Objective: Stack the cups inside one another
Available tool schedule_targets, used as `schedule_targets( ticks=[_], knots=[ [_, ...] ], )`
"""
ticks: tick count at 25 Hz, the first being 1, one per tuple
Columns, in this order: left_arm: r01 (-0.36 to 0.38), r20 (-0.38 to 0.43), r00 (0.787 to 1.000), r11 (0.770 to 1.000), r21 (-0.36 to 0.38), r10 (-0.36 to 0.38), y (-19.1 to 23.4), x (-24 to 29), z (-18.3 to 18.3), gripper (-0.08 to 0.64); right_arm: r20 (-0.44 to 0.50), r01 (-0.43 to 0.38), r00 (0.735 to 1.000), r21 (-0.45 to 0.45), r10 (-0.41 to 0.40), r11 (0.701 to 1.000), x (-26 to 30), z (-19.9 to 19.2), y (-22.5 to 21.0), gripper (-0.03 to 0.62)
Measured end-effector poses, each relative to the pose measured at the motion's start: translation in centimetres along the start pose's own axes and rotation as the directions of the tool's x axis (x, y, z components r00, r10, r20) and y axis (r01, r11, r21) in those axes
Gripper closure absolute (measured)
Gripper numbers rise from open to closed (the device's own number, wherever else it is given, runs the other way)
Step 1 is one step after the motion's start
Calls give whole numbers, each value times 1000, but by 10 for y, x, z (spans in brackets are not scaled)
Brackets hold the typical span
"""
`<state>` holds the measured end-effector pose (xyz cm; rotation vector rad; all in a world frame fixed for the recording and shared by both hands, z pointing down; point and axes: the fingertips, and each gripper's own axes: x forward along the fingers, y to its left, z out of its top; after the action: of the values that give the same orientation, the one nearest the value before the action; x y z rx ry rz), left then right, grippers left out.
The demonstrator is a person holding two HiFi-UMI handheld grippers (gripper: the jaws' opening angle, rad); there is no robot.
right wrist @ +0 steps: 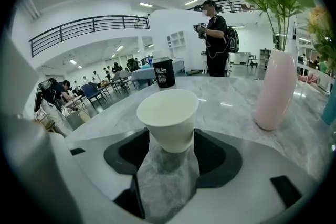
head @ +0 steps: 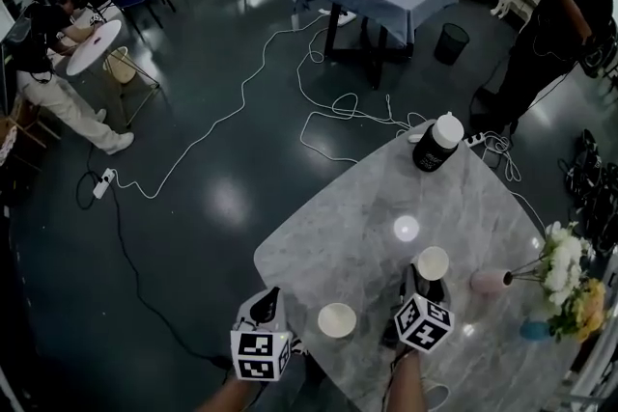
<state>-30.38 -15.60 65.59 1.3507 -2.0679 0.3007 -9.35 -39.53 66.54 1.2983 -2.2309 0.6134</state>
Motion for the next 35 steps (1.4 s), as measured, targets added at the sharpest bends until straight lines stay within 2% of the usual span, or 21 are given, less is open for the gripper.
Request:
schedule_targets(
  ticks=[19,28,35],
  knots=[
    [6,-1,1000,1000,-5,-6,-4,-8,-5,565,27,-3,1000,-3,3,1000,-10,3,-4,368],
    [33,21,999,999,5,-33,-12,-19,1,565,51,-4,999,18,3,1000,-39,10,-3,368],
    [76,42,996,997,24,-77,-23,-40,8,565,72,-20,997,17,19,1000,-82,16,7,368]
  ],
)
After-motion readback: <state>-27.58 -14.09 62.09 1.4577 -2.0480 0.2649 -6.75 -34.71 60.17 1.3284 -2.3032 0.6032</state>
